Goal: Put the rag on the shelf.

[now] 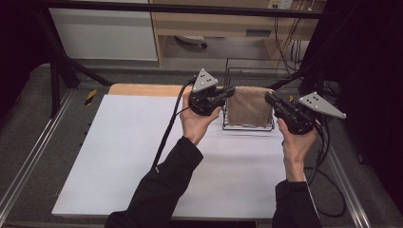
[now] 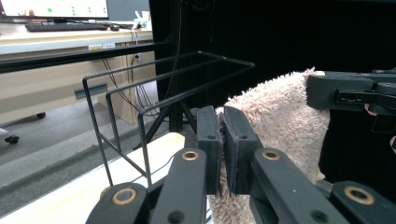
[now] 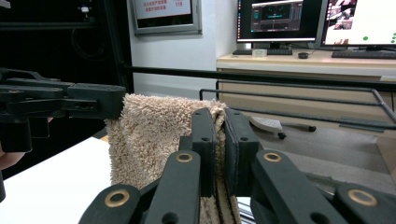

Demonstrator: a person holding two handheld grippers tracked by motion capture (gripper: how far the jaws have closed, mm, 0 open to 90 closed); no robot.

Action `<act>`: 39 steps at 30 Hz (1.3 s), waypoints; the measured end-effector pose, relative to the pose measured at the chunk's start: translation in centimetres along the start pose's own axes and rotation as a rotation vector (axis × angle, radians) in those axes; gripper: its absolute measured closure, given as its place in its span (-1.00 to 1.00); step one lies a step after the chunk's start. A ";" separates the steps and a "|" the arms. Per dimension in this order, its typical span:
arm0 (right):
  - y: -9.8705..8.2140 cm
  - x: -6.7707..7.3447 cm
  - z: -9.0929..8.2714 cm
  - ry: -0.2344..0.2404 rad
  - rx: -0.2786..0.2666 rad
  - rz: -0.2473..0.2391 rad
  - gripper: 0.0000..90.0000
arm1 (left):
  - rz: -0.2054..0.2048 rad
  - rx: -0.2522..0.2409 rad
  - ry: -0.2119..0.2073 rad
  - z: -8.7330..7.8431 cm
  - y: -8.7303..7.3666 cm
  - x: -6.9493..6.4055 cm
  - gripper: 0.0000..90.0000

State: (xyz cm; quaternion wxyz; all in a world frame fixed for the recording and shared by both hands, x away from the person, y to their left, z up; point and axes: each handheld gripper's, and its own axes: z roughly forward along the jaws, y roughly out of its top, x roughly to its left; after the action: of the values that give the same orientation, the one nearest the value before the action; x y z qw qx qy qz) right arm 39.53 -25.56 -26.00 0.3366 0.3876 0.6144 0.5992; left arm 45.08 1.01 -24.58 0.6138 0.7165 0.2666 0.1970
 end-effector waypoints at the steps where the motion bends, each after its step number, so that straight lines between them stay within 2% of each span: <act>1: 0.1 -0.1 0.0 -0.001 -0.003 -0.001 0.87 | 0.001 -0.004 0.000 0.1 0.2 0.0 0.91; 6: 1.0 -0.4 0.1 -0.016 -0.017 -0.008 0.87 | -0.015 -0.016 -0.006 0.5 0.9 0.1 0.91; 30: 5.1 -1.7 1.7 -0.067 -0.067 -0.036 0.87 | 0.029 -0.062 0.023 2.1 5.1 0.8 0.91; 37: 6.0 -2.1 2.4 -0.071 -0.084 -0.043 0.87 | 0.011 -0.075 0.025 2.7 6.0 1.5 0.91; 39: 6.2 -2.2 2.6 -0.069 -0.085 -0.039 0.87 | 0.018 -0.077 0.031 2.8 6.2 1.6 0.91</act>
State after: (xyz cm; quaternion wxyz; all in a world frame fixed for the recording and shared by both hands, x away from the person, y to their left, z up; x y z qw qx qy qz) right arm 43.31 -26.42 -20.10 0.3853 0.3813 0.5840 0.6042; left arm 48.88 -0.81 -19.03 0.6350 0.6915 0.2620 0.2236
